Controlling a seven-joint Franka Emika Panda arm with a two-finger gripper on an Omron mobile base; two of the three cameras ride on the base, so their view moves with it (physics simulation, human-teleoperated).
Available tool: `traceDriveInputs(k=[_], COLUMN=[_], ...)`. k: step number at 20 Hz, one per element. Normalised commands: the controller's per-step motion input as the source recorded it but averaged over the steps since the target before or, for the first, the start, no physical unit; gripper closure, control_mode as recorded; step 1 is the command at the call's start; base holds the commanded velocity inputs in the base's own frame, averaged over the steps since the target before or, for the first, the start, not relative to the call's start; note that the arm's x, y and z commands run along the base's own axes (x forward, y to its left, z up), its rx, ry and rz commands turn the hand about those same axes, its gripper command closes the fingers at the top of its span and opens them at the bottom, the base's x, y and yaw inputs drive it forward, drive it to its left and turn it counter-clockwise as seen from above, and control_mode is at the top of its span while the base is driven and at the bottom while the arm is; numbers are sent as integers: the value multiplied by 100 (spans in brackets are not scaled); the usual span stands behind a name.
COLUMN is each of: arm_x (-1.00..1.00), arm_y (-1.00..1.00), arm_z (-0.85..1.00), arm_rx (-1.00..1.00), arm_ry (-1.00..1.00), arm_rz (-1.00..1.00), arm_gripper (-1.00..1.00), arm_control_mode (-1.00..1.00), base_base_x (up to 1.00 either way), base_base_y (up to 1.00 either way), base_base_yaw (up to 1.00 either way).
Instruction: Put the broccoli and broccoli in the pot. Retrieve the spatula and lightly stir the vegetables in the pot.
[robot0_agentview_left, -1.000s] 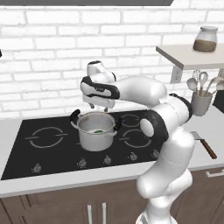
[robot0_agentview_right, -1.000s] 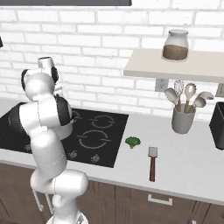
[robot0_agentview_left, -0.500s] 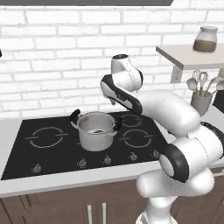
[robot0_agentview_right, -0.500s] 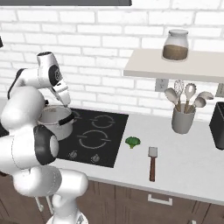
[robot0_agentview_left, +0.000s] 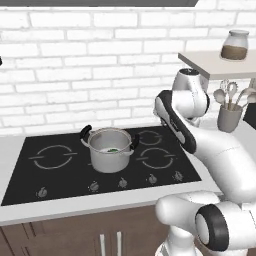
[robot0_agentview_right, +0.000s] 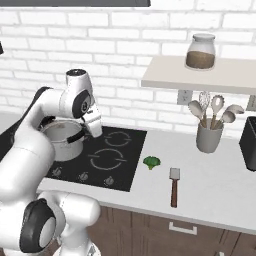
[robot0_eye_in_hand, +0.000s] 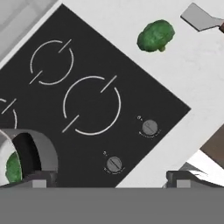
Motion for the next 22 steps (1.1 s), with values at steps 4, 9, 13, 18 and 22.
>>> traceDriveInputs(k=[4, 9, 13, 18, 22], arm_x=[0, 31, 36, 44, 34], arm_y=[-100, -100, -97, -68, -39], arm_z=[-42, -72, -63, -54, -32], arm_rx=[2, 1, 6, 5, 3], arm_ry=[9, 13, 0, -1, -5], arm_rz=[-11, -10, -9, -8, -4], arm_gripper=[-100, -100, -100, -100, -100], arm_control_mode=[-100, -100, -100, -100, -100], base_base_x=[0, 0, 0, 0, 0], base_base_y=[0, 0, 0, 0, 0], base_base_yaw=[0, 0, 0, 0, 0])
